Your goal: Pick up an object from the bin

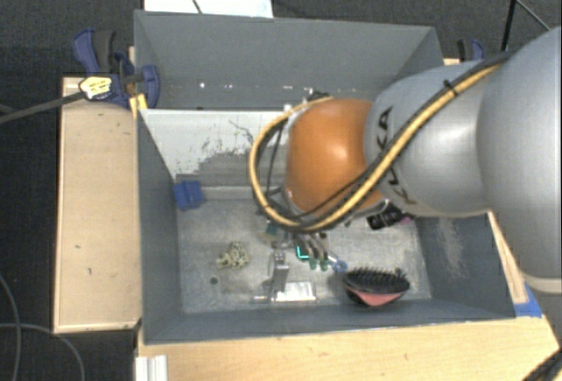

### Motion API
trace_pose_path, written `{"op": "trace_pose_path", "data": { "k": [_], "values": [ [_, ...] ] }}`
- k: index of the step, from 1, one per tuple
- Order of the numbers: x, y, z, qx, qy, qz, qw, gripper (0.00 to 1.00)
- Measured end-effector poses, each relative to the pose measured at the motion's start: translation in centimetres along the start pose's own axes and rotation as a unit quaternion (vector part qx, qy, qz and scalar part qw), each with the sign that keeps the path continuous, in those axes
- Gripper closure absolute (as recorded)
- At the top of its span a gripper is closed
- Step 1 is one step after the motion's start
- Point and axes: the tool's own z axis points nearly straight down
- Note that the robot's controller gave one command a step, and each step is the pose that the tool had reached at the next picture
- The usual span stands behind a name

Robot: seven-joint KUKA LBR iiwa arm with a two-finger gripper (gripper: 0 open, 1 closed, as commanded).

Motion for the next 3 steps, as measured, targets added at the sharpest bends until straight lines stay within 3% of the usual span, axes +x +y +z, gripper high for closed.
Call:
{"op": "trace_pose_path", "data": {
  "k": [1, 2, 3],
  "values": [
    [-1.2, 3.0, 6.5, 0.0, -0.0019, -0.131, 0.9914, 0.0],
    [-1.3, 3.0, 6.4, 0.0, -0.0031, -0.126, 0.992, 1.0],
    [-0.7, 1.5, -5.7, -0.001, -0.0077, -0.122, 0.9925, 1.0]
  ]
}}
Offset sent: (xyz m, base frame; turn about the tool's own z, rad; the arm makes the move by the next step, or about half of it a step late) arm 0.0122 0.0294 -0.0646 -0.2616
